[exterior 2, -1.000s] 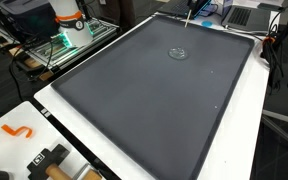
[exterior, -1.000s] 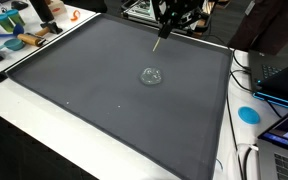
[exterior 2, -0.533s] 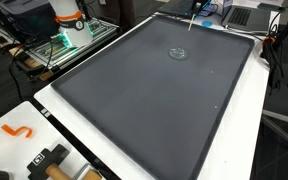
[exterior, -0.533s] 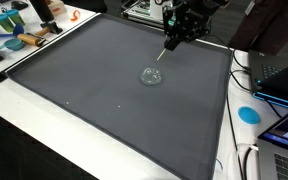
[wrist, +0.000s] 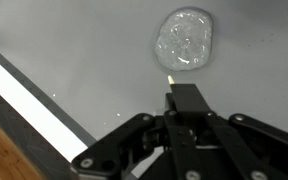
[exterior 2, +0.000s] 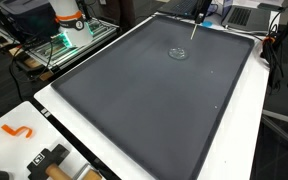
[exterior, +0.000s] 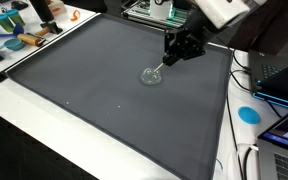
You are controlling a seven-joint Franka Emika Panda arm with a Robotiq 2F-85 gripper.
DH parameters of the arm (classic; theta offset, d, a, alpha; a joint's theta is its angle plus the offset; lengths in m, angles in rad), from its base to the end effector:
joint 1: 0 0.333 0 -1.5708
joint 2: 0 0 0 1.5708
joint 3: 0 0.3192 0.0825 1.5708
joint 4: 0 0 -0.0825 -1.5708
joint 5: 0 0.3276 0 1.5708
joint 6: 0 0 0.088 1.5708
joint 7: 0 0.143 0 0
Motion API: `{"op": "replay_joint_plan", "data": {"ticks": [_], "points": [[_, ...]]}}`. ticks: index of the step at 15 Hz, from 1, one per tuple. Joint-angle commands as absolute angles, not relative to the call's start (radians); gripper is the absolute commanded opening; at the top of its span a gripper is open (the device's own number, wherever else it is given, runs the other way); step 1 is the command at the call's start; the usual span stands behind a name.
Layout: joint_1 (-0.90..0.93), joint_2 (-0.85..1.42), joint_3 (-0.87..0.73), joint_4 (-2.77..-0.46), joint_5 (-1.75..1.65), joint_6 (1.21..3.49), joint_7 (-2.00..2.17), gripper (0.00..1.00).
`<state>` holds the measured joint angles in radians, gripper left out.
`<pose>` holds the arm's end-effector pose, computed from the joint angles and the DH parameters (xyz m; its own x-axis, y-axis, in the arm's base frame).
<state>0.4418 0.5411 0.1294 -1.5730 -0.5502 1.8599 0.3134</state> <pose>0.5545 0.2744 0.3174 0.8961 0.4214 -0.1396 0.4359 -0.7758 0.4562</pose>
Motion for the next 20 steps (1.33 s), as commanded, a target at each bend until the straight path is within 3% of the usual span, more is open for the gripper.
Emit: {"op": "replay_joint_plan", "data": {"ticks": [1,20], "points": [[0.479,0.606,0.1,-1.506,-0.598,1.809,0.345,0.03],[0.517,0.713,0.054,-1.397,-0.652,1.77,0.389,0.03]]}}
